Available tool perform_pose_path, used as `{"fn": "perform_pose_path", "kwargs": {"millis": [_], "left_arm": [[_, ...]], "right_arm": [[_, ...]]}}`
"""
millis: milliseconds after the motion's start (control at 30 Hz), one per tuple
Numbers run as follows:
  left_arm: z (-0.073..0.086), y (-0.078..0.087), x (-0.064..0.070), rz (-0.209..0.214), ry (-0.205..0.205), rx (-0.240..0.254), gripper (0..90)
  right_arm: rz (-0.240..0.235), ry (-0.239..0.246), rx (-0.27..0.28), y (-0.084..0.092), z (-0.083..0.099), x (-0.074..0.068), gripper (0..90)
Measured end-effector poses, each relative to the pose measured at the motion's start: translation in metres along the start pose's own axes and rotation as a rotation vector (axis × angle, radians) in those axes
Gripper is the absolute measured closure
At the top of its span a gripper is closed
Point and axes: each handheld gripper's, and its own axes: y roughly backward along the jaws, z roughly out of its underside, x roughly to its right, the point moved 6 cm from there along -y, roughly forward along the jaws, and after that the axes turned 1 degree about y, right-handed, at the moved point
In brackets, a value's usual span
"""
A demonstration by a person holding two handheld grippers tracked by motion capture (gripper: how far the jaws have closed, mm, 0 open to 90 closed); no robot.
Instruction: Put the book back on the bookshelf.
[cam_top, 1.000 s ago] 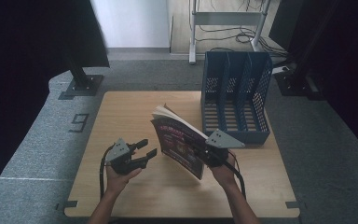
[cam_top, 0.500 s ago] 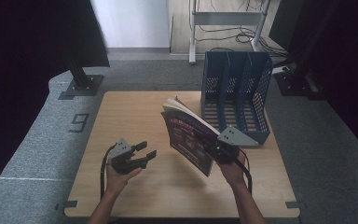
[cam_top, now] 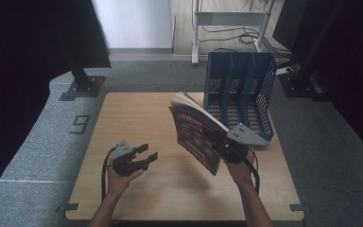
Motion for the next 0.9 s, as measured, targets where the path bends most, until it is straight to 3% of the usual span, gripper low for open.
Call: {"fn": "perform_pose_path", "kwargs": {"millis": [900], "left_arm": [[0.0,0.003,-0.004,-0.009,0.016,0.002,40.6]], "right_arm": [[0.107,-0.012,0.052,0.01,-0.028,0.033,81.7]]}}
